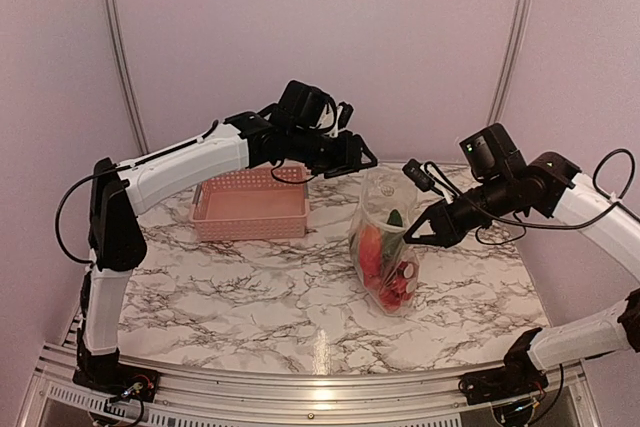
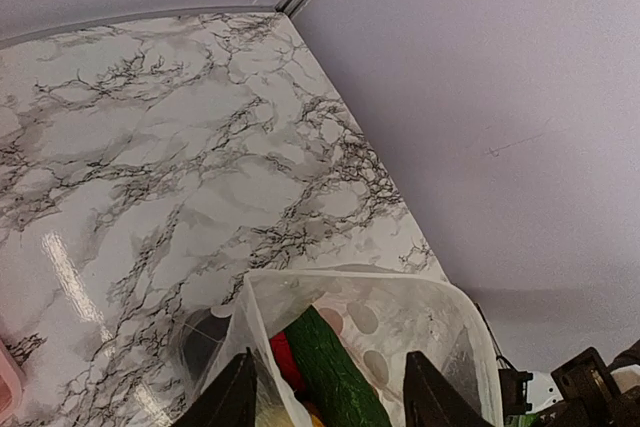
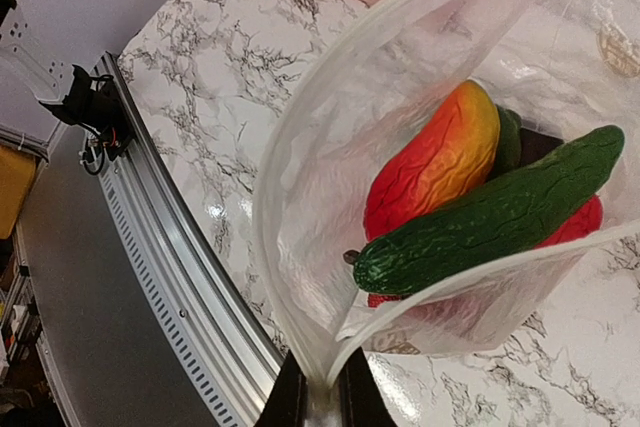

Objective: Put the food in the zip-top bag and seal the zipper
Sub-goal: Adjust the zipper food storage bag at the center of the board.

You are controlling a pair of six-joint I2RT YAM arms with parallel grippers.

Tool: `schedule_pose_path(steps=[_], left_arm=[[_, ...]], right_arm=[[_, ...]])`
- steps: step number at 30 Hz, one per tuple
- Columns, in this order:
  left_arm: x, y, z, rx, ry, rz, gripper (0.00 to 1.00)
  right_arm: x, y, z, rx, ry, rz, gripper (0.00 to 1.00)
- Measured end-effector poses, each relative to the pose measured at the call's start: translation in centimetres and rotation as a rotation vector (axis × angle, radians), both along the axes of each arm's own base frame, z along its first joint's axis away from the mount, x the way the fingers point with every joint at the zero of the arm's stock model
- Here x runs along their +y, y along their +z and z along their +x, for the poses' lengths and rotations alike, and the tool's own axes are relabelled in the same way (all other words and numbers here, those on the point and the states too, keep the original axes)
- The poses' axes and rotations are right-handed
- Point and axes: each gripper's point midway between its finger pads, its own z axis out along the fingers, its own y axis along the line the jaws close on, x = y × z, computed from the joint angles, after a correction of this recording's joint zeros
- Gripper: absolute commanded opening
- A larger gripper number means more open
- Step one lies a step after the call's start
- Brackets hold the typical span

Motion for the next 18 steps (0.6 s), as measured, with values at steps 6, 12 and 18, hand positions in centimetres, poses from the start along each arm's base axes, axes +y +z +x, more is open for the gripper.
schedule_pose_path(steps=[6, 12, 18], left_arm=[[-0.1, -2.4, -0.9, 0.093, 0.042, 0.081, 0.37], [0.1, -4.8, -0.7, 0.161, 0.068, 0.115, 0.2], [-0.2, -6.6, -0.6, 0.217, 0.083, 0.119, 0.01]], right_arm=[[-0.1, 0.0, -0.2, 0.003, 0.002, -0.002, 0.02], [0.0, 0.0, -0.2, 0.003, 0.003, -0.001, 0.02], [0.0, 0.1, -0.4, 0.007, 0.007, 0.001, 0.02]])
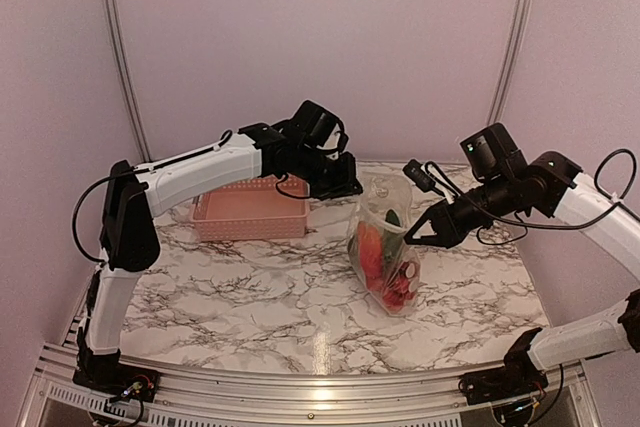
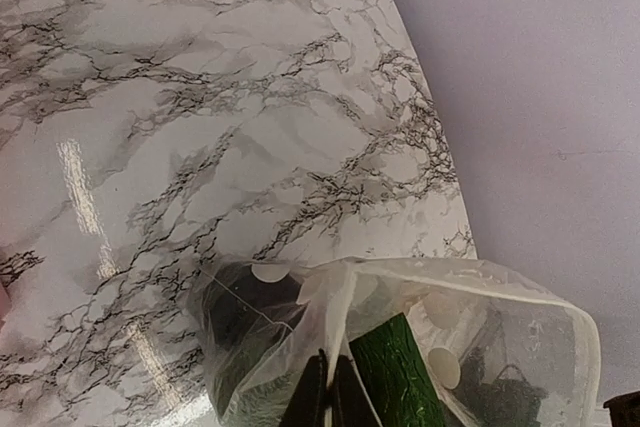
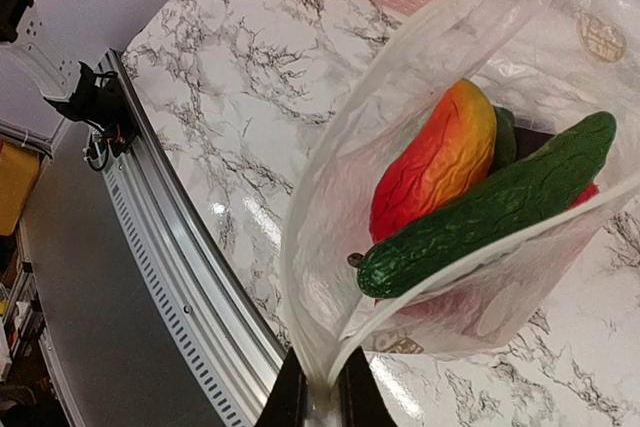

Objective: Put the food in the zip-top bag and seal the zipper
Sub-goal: Adjust the zipper food storage bag at the center of the board, then pass from the right arm to the left

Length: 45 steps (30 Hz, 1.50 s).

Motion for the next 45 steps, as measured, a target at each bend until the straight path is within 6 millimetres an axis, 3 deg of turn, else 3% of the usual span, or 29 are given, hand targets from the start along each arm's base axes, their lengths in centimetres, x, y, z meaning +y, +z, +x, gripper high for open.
schedule_pose_path(steps=[4, 8, 10, 14, 18, 26, 32, 37, 41, 45], left_arm=[[1.5, 0.0, 0.4, 0.001, 0.093, 0.006, 0.0], [5.7, 0.1, -1.9, 0.043, 0.207, -0.002, 0.0], [7.0, 1.4, -3.0, 0.051, 0.243, -0.037, 0.14], [7.8, 4.0, -4.8, 0.036, 0.243, -0.104, 0.3], [8.0, 6.3, -6.5, -0.12, 0.142, -0.08, 0.47], [5.8, 12.5, -13.5, -0.655, -0.363, -0.041, 0.52], [3.7, 11.4, -14.8, -0.861, -0.632, 0.015, 0.54], [1.9, 9.9, -15.4, -0.898, -0.742, 0.013, 0.54], [0.5, 8.1, -16.3, -0.901, -0.809, 0.03, 0.47], [-0.4, 6.0, -16.9, -0.899, -0.854, 0.071, 0.33]], right_arm=[[-0.1, 0.6, 0.1, -0.009, -0.005, -0.002, 0.02], [-0.2, 1.4, 0.5, -0.04, -0.017, -0.002, 0.02], [-0.2, 1.8, 0.7, -0.055, -0.022, -0.002, 0.02], [-0.2, 2.3, 0.9, -0.078, -0.019, -0.001, 0.02], [-0.2, 1.7, 1.1, -0.083, -0.004, -0.026, 0.02], [0.2, 1.3, 1.6, -0.087, 0.017, -0.041, 0.02], [0.6, 1.6, 1.0, -0.072, 0.048, -0.015, 0.02], [0.9, 1.7, 0.6, -0.064, 0.063, -0.004, 0.02], [1.0, 1.7, 0.5, -0.059, 0.07, 0.004, 0.03], [1.1, 1.8, 0.3, -0.055, 0.077, 0.011, 0.03]])
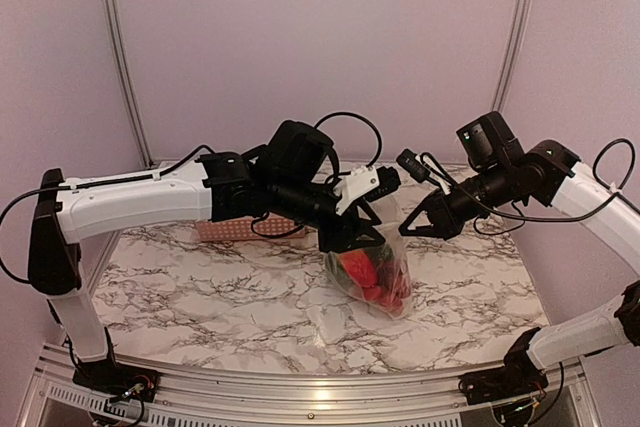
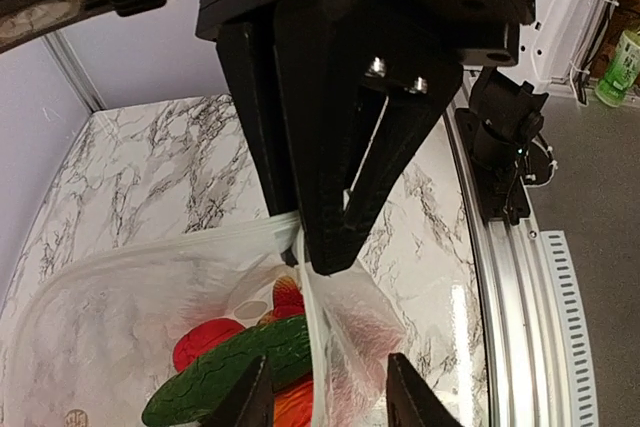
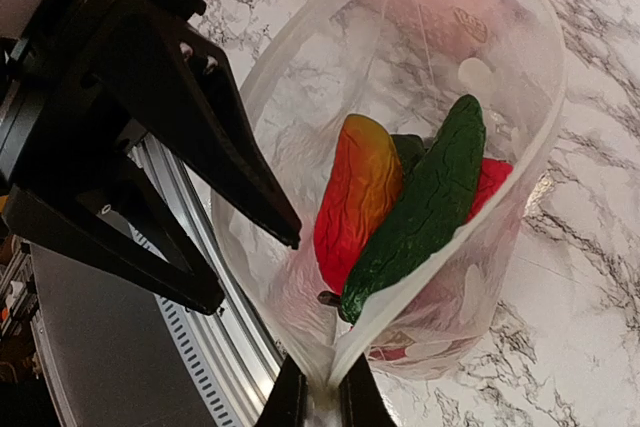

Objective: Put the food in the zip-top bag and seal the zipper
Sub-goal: Pass from the right arm to the left

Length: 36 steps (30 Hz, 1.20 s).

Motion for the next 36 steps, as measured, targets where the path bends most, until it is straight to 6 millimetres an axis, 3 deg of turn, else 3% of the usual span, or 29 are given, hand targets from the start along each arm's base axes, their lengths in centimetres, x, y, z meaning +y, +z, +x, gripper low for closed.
schedule_pose_path(steps=[4, 9, 13, 18, 28, 36], left_arm=[[0.0, -1.1, 0.1, -0.026, 0.003, 0.038, 0.15], [0.0, -0.9, 0.6, -0.046, 0.018, 0.044, 0.0], [0.1, -0.9, 0.7, -0.039, 0.032, 0.047, 0.0], [0.2, -0.9, 1.4, 0.008, 0.106, 0.041, 0.0], [-0.4, 0.5, 2.1, 0.202, 0.254, -0.061, 0.0], [-0.6, 0.8, 2.3, 0.258, 0.287, -0.086, 0.0]], right_arm=[[0.1, 0.1, -0.2, 0.007, 0.009, 0.009, 0.03], [0.3, 0.2, -0.4, 0.015, 0.02, 0.02, 0.07], [0.3, 0.3, -0.5, 0.021, 0.019, 0.024, 0.27], [0.3, 1.1, 0.2, 0.004, -0.013, 0.026, 0.44], [-0.4, 3.2, 1.7, -0.098, -0.092, 0.083, 0.45], [-1.0, 1.7, 2.5, -0.154, -0.124, 0.078, 0.49]])
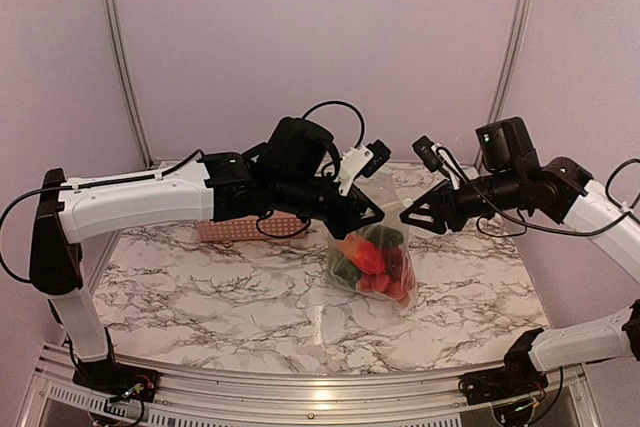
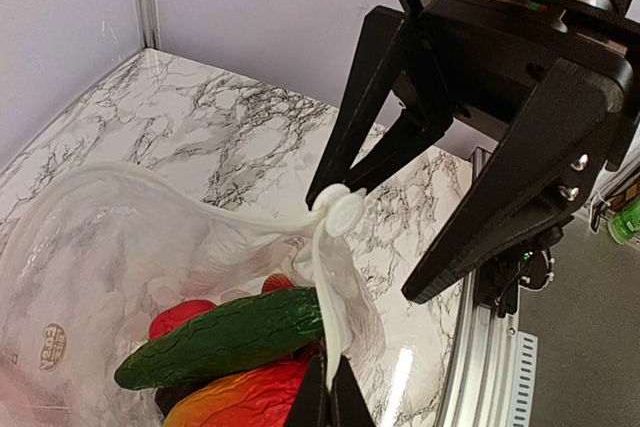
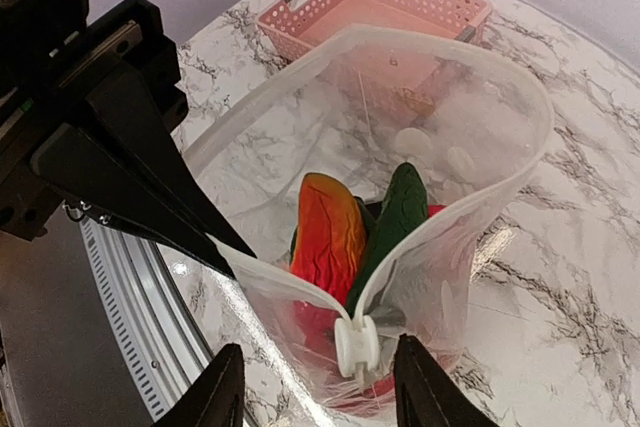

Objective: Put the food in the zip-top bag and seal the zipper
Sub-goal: Pass from the right arm to the left, then pass from the left arm to the right

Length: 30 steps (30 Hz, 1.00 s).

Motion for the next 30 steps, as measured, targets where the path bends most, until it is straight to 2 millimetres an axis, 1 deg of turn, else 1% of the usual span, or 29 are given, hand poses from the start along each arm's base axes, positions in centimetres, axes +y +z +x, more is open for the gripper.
schedule_pose_path(steps=[3, 6, 9, 11, 17, 19, 26, 30], left_arm=[[0.0, 0.0, 0.1, 0.009, 0.012, -0.002, 0.0], [0.0, 0.0, 0.1, 0.014, 0.017, -0.004, 0.0], [0.0, 0.1, 0.2, 0.016, 0.021, -0.006, 0.0], [0.0, 0.1, 0.2, 0.016, 0.023, -0.009, 0.0], [0.0, 0.1, 0.4, 0.016, 0.026, -0.01, 0.0], [0.1, 0.1, 0.5, 0.016, 0.028, -0.01, 0.0], [0.5, -0.2, 1.2, 0.019, 0.045, -0.011, 0.0], [0.8, -0.7, 1.6, 0.027, 0.055, -0.004, 0.0]], right_arm=[[-0.6, -0.8, 0.2, -0.019, -0.019, -0.002, 0.47], [-1.1, -1.5, 0.5, -0.039, -0.036, 0.004, 0.4], [-1.4, -1.7, 0.6, -0.062, -0.047, 0.016, 0.38], [-1.4, -1.4, 0.8, -0.084, -0.05, 0.03, 0.38], [-1.0, -0.7, 1.6, -0.147, -0.043, 0.061, 0.33], [-0.8, -0.7, 2.0, -0.16, -0.037, 0.064, 0.3], [-0.2, -1.5, 2.5, -0.176, -0.016, 0.07, 0.16], [-0.1, -1.9, 2.4, -0.178, -0.004, 0.08, 0.1]])
